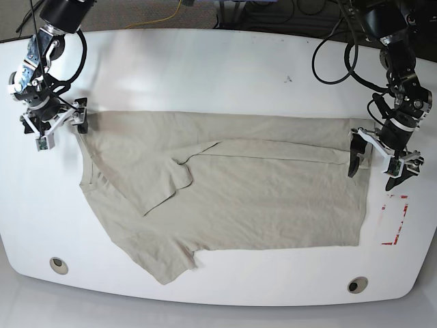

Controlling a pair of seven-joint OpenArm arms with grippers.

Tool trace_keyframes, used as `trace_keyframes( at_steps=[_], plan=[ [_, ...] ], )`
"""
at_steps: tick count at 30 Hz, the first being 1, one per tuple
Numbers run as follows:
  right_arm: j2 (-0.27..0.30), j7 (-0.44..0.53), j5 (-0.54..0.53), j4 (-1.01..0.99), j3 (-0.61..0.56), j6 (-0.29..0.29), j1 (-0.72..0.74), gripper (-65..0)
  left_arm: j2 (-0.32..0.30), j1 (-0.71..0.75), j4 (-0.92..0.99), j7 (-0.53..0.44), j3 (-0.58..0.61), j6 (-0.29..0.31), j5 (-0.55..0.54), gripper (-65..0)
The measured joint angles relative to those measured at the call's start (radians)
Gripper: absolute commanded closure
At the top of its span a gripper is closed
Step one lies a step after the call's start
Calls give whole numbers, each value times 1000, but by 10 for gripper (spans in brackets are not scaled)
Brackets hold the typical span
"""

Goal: Layout the t-shirt on the table in an organized manner, then fold the t-shirt properly
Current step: 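Move the right gripper to the shirt's shoulder corner and grasp it, then move the left gripper to the other shoulder corner and grasp it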

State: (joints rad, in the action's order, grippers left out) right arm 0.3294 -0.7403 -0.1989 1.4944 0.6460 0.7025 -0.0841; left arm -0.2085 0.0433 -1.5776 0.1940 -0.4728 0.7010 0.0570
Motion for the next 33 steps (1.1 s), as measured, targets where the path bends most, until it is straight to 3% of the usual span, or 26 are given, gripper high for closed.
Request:
trace_keyframes(
  at_steps=[9, 18, 23, 33],
  plan=[
    [-5, -11, 6, -103, 20, -10, 25, -566, 1, 2, 0, -1, 0, 0, -1, -541],
    [-5, -12, -82, -153, 39, -10, 24, -547, 0, 6, 0, 0, 0, 0, 0, -541],
    [-8, -11, -95, -154, 39, -10, 25, -438, 0, 6, 0, 1, 0, 0, 0, -541],
    [-30, 1, -94, -170, 40, -10, 26, -134, 0, 6, 0, 3, -6, 0, 0, -544]
  ],
)
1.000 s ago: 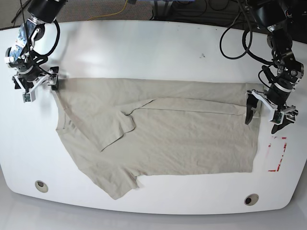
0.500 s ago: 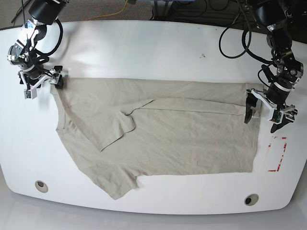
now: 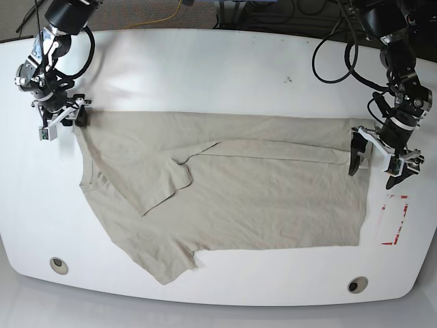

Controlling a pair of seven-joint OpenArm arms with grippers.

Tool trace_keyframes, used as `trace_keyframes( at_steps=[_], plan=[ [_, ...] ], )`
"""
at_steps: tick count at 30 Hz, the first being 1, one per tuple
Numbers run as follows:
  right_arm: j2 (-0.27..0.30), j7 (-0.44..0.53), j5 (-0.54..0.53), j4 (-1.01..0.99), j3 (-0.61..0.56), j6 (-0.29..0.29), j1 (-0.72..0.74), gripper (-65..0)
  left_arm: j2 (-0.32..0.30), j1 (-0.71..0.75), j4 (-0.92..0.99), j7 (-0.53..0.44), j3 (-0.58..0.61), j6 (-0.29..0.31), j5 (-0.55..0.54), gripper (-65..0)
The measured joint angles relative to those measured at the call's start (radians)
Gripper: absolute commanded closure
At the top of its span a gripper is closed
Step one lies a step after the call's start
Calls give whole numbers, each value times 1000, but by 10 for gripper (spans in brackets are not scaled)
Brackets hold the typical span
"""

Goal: Layout the t-shirt on the table in an organized manner, then fold the t-shirt properly
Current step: 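Move the left gripper to the other shoulder corner and grasp it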

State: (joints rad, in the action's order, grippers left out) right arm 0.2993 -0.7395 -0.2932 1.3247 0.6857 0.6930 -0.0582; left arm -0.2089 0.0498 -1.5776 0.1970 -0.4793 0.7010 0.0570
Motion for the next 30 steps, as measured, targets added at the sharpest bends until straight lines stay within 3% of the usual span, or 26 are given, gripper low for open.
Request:
trace_keyframes(
  at_steps=[3, 6, 16, 30],
  plan=[
    [0, 11, -6, -20, 1, 0, 4, -45, 1, 0, 0, -1, -30, 3, -1, -545],
    [5, 26, -17, -39, 2, 0, 5, 0, 1, 0, 0, 0, -73, 4, 0, -545],
    [5, 41, -32, -43, 3, 0, -13, 0, 1, 5, 0, 156, -145, 0, 0, -544],
    [-8, 49, -37, -40, 5, 5, -16, 0, 24, 124, 0, 172, -146, -2, -4, -546]
  ],
)
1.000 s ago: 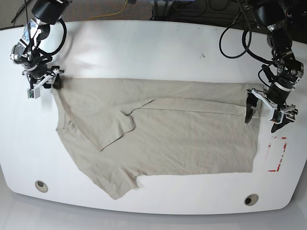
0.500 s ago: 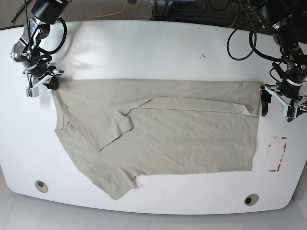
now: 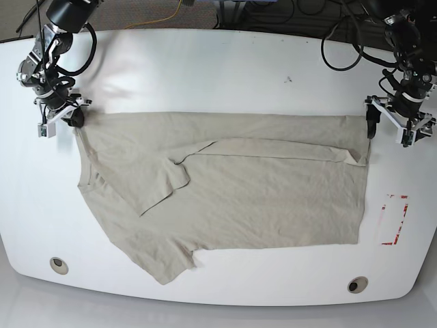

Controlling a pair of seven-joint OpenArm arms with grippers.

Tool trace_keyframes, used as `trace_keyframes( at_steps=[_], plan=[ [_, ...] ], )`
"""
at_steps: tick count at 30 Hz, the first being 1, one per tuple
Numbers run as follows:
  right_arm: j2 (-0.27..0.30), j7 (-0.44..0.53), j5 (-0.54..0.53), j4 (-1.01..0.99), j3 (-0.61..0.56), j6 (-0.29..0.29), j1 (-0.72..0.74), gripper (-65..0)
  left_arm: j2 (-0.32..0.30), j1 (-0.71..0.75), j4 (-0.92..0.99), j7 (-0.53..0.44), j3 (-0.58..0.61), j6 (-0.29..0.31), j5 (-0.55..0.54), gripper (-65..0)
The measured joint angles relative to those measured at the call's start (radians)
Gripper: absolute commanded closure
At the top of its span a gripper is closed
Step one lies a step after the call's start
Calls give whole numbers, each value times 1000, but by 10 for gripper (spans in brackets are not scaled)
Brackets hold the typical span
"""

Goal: Layout the t-shirt on the table in an organized manner, then fold the t-shirt properly
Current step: 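Move the left gripper to the other shoulder corner and grasp it, then pull the gripped shoulder edge with both grippers toward the robot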

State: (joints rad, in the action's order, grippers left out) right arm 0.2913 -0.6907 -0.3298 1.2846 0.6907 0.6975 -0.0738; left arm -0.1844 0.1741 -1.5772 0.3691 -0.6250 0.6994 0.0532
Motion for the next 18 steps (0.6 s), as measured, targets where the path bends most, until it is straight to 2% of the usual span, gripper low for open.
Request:
trace_keyframes(
  at_steps=[18],
  plan=[
    [-3, 1, -1, 2, -1, 0, 0, 0, 8, 14, 95, -2, 90, -3, 6, -545]
  ],
)
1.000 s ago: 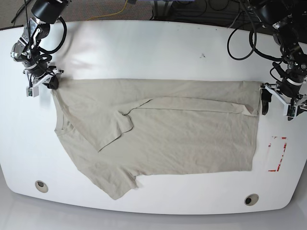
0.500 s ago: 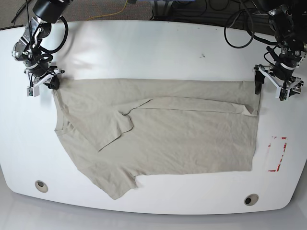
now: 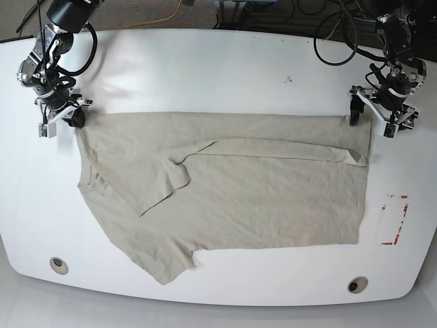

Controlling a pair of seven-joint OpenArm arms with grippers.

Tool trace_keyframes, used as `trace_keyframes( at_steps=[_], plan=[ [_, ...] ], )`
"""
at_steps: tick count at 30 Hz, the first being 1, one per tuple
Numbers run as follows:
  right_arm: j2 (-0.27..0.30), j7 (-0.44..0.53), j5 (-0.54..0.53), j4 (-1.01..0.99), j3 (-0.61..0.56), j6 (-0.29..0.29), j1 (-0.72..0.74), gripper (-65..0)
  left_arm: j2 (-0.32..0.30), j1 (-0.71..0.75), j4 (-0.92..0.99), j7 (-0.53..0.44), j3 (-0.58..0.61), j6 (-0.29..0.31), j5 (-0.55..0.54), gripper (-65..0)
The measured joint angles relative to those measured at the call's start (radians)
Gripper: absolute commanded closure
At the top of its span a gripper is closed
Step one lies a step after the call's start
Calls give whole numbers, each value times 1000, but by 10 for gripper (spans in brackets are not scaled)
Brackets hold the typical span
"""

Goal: Layout the t-shirt on the table in an organized manner, then fold the t-shirt properly
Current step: 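Pull the gripped shoulder edge with both grippers toward the robot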

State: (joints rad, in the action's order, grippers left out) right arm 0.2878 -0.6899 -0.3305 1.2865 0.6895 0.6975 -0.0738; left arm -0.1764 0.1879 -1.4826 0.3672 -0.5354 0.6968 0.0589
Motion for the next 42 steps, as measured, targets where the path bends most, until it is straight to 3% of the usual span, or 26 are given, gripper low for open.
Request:
trace_keyframes(
  at_steps=[15, 19, 24, 28, 42],
  plan=[
    [0, 0, -1, 0, 0, 0, 0, 0, -16, -11, 82, -55, 59, -3, -45, -525],
    [0, 0, 0, 3, 0, 0, 0, 0, -14, -16, 82, -57, 87, -3, -45, -415],
    [-5, -16, 5, 36, -3, 0, -16, 0, -11, -12, 82, -59, 90, 9, -53, -158],
    [-8, -22, 9, 74, -3, 0, -43, 0, -10, -8, 81, -61, 92, 12, -53, -17],
    [-34, -158, 19, 262, 47, 3, -158, 0, -22, 105, -62, -16, 87, 2, -11, 0]
  ],
)
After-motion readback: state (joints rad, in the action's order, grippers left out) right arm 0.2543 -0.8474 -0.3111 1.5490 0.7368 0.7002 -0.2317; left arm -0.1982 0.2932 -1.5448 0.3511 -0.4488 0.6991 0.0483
